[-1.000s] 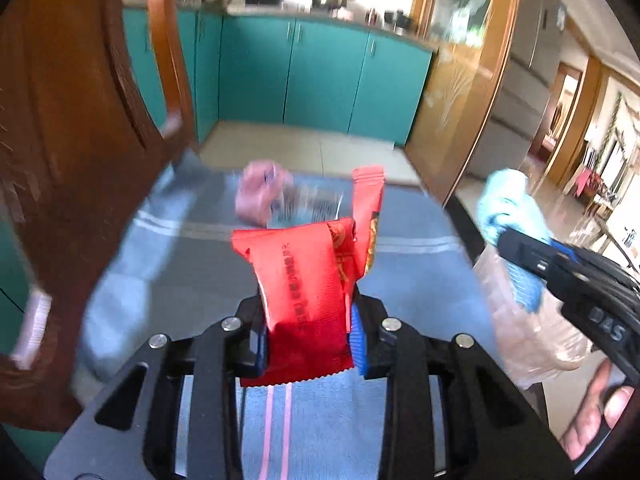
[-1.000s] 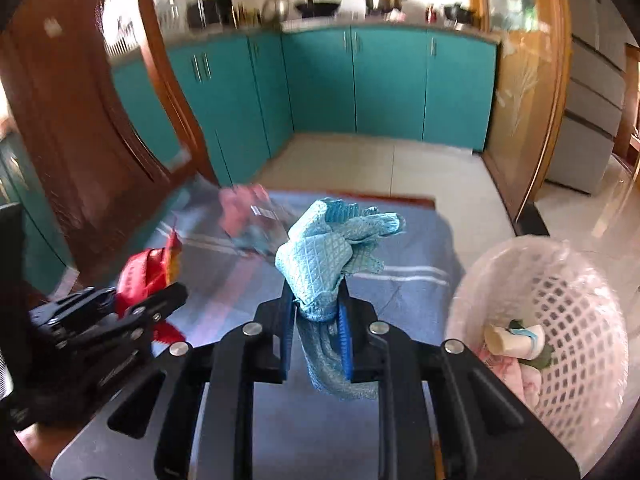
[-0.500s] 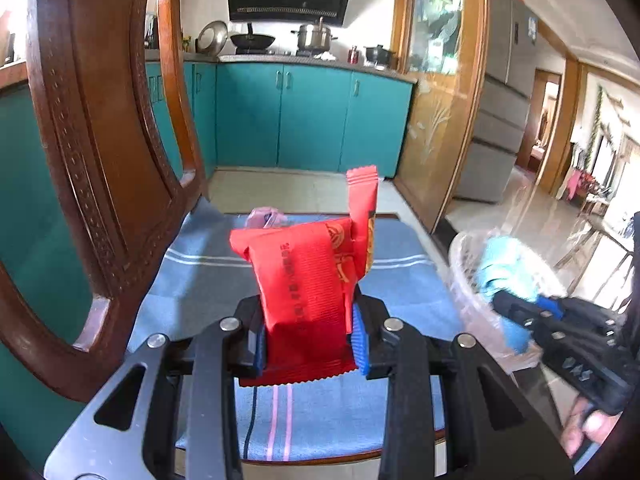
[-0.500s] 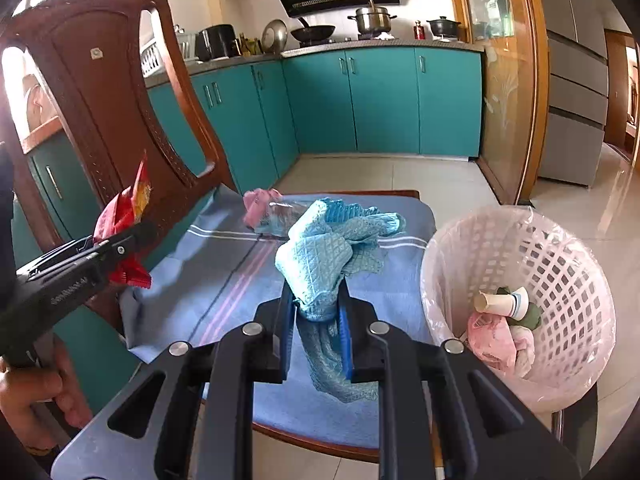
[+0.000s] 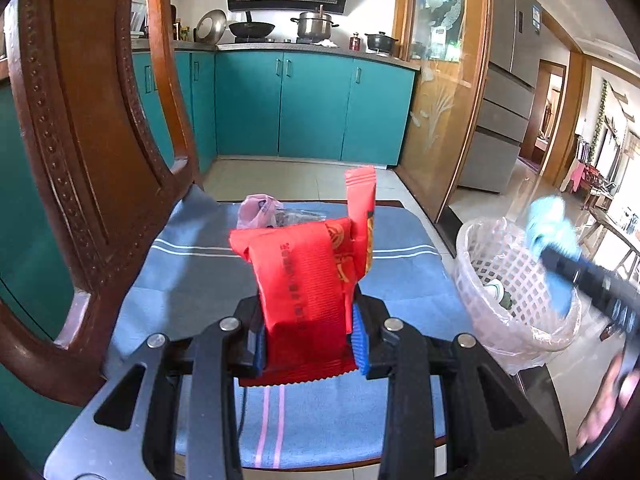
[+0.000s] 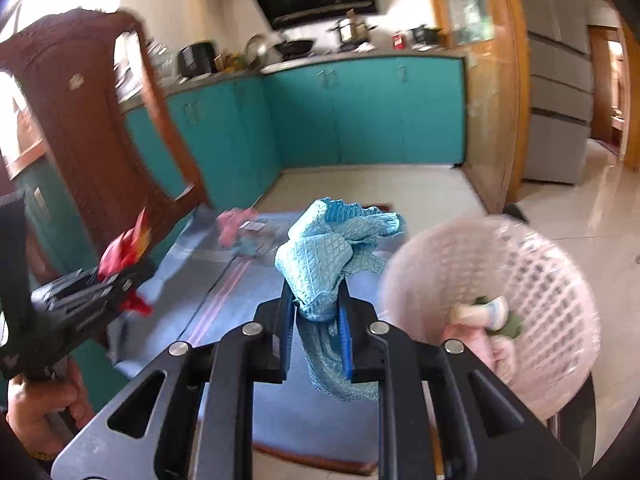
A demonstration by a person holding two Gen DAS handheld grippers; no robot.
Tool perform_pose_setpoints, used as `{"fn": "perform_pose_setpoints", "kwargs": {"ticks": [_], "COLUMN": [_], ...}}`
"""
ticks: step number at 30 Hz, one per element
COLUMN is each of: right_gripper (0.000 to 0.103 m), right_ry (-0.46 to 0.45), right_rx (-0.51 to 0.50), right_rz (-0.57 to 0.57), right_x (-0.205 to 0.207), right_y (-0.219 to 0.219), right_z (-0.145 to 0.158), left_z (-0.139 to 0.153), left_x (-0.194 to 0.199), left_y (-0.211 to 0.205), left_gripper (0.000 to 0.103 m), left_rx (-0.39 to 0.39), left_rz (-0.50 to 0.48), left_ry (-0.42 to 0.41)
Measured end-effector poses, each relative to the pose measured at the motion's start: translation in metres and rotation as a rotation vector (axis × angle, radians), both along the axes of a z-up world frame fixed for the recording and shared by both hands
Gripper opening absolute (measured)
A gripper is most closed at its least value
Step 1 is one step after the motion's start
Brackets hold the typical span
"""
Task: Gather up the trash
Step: 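Carry the blue glove over the wastebasket and open the right tool while the left tool holds the red bag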
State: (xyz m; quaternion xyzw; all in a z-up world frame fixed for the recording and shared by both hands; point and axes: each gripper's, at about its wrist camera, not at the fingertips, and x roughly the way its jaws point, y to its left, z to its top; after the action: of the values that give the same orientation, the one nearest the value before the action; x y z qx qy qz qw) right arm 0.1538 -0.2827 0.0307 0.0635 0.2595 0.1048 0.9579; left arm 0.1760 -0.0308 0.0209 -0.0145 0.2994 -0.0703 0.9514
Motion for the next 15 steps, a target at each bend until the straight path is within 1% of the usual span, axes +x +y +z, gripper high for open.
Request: {"fn": "perform_pose_setpoints", "kwargs": {"ticks": [1, 3, 4, 5, 6, 7, 9, 10, 13, 15], "right_gripper": [0.020, 0.027, 0.051, 0.085, 0.092, 0.093, 0.093, 0.093, 0.095, 0.096], "right_ry": [-0.009, -0.014, -0.007, 0.010, 0.018, 0.010, -0.014, -0.043, -0.141, -0.191], "right_rx": [0.017, 0.049, 0.062, 0.069, 0.087, 0.121, 0.211, 0.248, 0.271, 0.273], "right_rz": [-0.031, -0.086, -0.117, -0.153, -0.199, -0.242, -0.266, -0.283, -0.357, -0.412], "right_x": [0.002, 0.007, 0.011, 0.016, 0.017, 0.015, 0.007, 0.000, -0.021, -0.030], "right_y": [-0.015, -0.044, -0.062, -0.076, -0.092, -0.107, -0.129, -0.139, -0.152, -0.157], "right_z": [0.003, 0.005, 0.004, 0.001, -0.001, -0.002, 0.002, 0.005, 0.014, 0.018], "left_z": [-0.001, -0.003, -0.004, -0.005, -0.007, -0.008, -0.010, -0.010, -0.012, -0.015], "left_x": [0.000, -0.001, -0.002, -0.002, -0.002, -0.002, -0.002, -0.002, -0.004, -0.006], "left_y": [-0.003, -0.011, -0.014, -0.017, -0.020, -0.023, -0.028, -0.032, -0.049, -0.068], "left_gripper": [0.033, 0.033, 0.033, 0.033, 0.033, 0.033, 0.033, 0.033, 0.033, 0.033], "left_rx": [0.001, 0.009, 0.014, 0.018, 0.021, 0.023, 0.028, 0.029, 0.038, 0.037], "left_rz": [-0.005, -0.022, -0.029, -0.034, -0.038, -0.043, -0.051, -0.057, -0.085, -0.124], "left_ry": [0.001, 0.002, 0.005, 0.007, 0.010, 0.014, 0.017, 0.018, 0.021, 0.029]}}
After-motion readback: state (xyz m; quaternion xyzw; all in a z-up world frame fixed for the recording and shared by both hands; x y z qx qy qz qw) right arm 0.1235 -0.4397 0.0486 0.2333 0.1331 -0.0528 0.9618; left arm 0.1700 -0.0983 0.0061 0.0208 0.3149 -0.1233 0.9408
